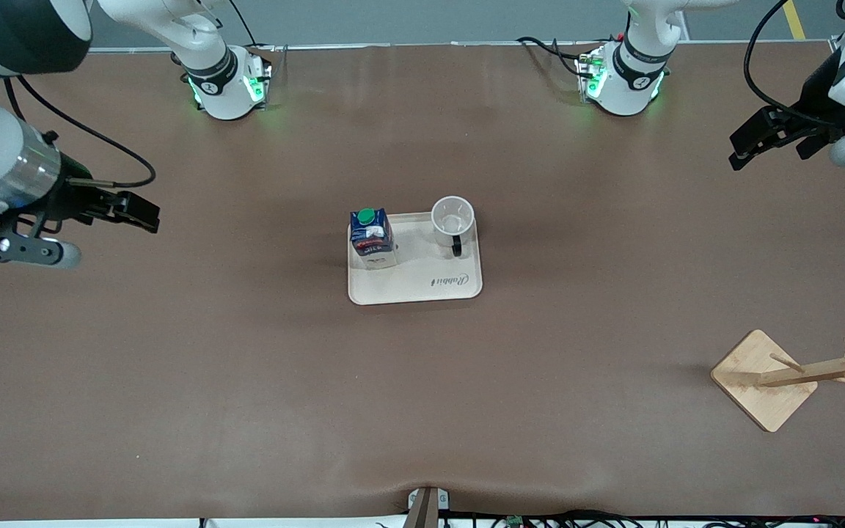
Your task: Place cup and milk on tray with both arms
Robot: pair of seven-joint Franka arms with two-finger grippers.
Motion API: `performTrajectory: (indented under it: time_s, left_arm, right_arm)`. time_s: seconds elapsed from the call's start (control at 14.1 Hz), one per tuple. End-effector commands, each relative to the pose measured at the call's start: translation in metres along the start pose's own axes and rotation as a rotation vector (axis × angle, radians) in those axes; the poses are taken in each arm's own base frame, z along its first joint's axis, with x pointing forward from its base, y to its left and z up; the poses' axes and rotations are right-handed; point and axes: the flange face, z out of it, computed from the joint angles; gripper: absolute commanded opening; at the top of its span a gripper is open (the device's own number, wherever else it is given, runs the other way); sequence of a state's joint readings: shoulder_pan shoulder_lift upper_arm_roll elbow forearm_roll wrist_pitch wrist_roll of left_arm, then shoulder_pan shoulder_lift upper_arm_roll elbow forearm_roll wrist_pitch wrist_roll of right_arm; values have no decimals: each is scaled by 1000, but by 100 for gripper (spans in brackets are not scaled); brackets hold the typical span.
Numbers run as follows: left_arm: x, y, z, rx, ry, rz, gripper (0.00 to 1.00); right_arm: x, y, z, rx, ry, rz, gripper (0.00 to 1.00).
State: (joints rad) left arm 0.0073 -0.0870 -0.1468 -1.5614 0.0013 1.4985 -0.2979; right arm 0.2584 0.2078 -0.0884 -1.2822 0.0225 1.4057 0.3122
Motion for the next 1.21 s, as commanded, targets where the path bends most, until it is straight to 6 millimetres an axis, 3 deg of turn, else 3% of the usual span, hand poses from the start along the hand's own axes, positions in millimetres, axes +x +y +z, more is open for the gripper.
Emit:
performTrajectory:
  time_s: [0.0,0.36,0.64,0.85,1.14]
  left_arm:
    - [-4,-5,-3,2,-1,3,100]
    - [5,-39,-12,17,24,11,100]
    - [4,-43,-5,39,-18,-1,100]
    - [4,-42,-3,41,-24,-5,100]
    - [0,-35,0,41,-15,-64,100]
  right_arm:
    - [-34,22,8,13,42,2,100]
    - [-29,56,5,11,42,50,100]
    - [-28,75,-26,27,103,64,100]
    - [-23,100,-29,26,103,49,100]
    - [-30,115,-25,21,42,54,100]
